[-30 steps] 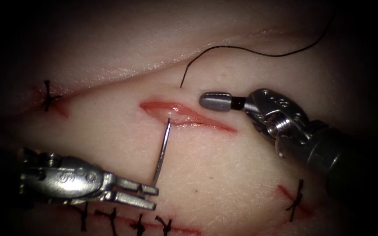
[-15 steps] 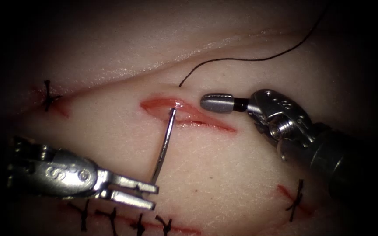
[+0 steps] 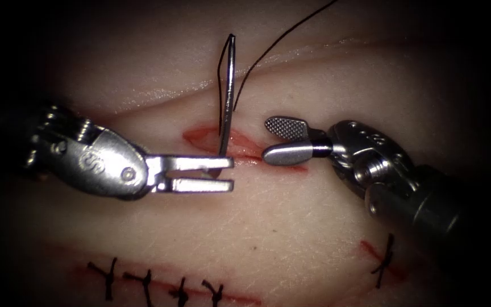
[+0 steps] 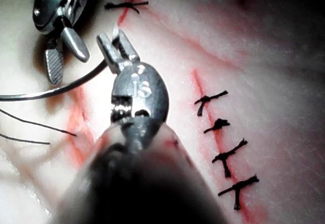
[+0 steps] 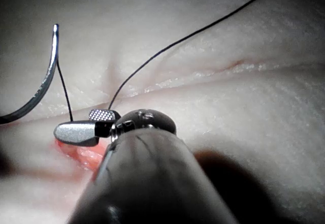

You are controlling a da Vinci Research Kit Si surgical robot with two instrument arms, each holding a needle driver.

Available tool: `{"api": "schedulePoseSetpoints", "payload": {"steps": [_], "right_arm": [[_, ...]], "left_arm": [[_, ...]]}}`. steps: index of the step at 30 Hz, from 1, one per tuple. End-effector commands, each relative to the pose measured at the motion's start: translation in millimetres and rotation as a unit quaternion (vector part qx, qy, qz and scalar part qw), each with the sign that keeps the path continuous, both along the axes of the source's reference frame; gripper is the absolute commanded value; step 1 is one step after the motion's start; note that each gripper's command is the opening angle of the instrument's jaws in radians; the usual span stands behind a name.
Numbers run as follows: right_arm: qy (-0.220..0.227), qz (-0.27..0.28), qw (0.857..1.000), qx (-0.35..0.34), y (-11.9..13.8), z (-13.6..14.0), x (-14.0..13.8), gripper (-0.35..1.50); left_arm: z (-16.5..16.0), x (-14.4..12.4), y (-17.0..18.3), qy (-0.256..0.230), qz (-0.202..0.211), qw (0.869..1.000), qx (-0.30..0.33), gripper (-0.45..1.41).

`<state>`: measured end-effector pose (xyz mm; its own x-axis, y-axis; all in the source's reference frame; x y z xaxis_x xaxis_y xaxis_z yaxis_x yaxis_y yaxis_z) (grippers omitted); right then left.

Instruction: Wound Closure

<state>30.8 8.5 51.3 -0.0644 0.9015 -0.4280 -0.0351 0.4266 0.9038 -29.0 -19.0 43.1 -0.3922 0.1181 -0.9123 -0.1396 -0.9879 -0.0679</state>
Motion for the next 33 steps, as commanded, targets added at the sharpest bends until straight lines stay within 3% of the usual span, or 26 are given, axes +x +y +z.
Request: {"api": "schedulePoseSetpoints", "payload": {"steps": [1,8,11,13,20,33], "right_arm": [[0.002,-0.001,1.000,0.008,0.2,0.2,1.0,1.00],[-0.018,0.017,0.999,0.048,1.4,0.2,0.9,1.00],[-0.020,0.019,0.997,0.067,1.8,0.5,1.0,1.08],[-0.022,0.017,0.994,0.101,2.0,0.9,1.4,1.23],[-0.030,0.015,0.988,0.151,2.2,1.3,3.1,1.30],[-0.063,-0.004,0.982,0.179,2.3,1.7,6.2,1.20]], "left_arm": [[0.9,-0.3,-0.7,0.003,0.000,1.000,-0.003,-0.45],[2.4,-1.2,-2.3,0.011,-0.001,1.000,-0.022,-0.45],[3.1,-1.5,-3.1,0.016,-0.001,0.999,-0.033,-0.45],[3.6,-1.7,-3.7,0.020,-0.001,0.999,-0.042,-0.45],[3.9,-2.0,-4.2,0.039,0.004,0.997,-0.068,-0.45],[3.9,-2.0,-4.3,0.072,0.006,0.993,-0.095,-0.45]]}}
